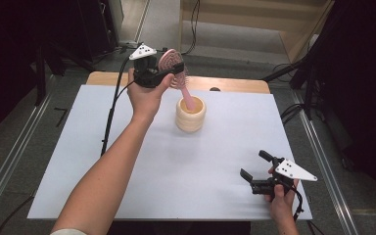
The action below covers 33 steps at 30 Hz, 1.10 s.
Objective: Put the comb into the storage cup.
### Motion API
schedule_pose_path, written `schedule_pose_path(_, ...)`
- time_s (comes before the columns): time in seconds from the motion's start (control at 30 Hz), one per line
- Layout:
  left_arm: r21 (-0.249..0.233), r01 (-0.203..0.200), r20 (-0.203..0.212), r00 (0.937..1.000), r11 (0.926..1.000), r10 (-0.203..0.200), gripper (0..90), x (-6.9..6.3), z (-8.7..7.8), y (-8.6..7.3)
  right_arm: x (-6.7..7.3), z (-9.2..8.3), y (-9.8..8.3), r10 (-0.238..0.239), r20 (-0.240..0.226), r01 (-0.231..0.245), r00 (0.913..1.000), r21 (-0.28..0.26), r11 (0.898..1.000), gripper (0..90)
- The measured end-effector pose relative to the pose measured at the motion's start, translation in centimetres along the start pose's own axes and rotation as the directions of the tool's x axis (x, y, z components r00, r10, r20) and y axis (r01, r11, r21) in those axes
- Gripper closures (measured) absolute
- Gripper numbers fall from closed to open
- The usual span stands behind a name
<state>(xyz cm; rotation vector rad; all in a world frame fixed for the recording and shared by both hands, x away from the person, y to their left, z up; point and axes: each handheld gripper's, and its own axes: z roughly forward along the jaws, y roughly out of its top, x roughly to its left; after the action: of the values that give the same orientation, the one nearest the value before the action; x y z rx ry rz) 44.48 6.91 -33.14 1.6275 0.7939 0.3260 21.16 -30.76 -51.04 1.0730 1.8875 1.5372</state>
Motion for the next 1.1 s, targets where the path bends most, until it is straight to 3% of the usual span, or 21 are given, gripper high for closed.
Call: schedule_pose_path(1.1, 0.027, 0.024, -0.013, 0.9996, 0.9994, -0.023, 63.6, 0.6, 1.6, -2.8, -0.1, 0.0, -0.1, 0.001, -0.001, -0.001, 1.0, -0.002, 1.0, 0.0)
